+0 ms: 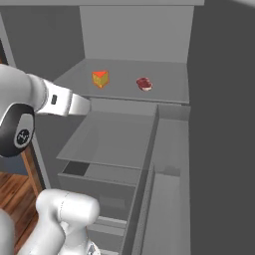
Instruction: Take the cheese, steak, and lemon wedge from the fridge and place them on the plate on the dining counter to create an appetizer plate.
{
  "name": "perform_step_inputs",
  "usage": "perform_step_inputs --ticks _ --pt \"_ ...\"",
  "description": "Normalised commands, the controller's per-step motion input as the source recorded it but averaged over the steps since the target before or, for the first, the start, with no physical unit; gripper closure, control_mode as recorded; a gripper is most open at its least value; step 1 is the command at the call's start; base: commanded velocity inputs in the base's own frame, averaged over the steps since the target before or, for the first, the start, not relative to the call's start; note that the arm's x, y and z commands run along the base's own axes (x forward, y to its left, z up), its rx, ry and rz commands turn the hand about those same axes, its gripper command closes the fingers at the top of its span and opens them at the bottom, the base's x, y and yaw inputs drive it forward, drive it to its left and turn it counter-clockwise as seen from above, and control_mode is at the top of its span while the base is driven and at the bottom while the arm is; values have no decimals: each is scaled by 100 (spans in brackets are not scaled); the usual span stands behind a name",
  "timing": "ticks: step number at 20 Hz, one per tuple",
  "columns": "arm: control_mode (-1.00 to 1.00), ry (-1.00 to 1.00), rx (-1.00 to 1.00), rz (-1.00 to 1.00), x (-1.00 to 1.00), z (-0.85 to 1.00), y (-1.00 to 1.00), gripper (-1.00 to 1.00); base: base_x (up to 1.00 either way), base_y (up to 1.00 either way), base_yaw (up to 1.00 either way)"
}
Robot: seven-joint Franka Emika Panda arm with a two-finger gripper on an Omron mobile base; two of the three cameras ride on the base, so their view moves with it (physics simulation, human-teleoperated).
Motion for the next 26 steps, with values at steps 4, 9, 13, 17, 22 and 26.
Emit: perform_step_inputs --ticks 4,9,13,17,22,26 --pt "-100 0 20 0 0 11 -23 -100 0 0 0" --pt "-100 0 3 2 0 6 -27 -100 0 0 0" --pt "-100 0 -11 1 5 0 -2 -100 0 0 0" --pt "-100 0 -19 2 14 0 0 -100 0 0 0" --pt "-100 0 -14 4 15 0 -3 -100 0 0 0" --pt "-100 4 -1 5 6 0 -29 -100 0 0 0"
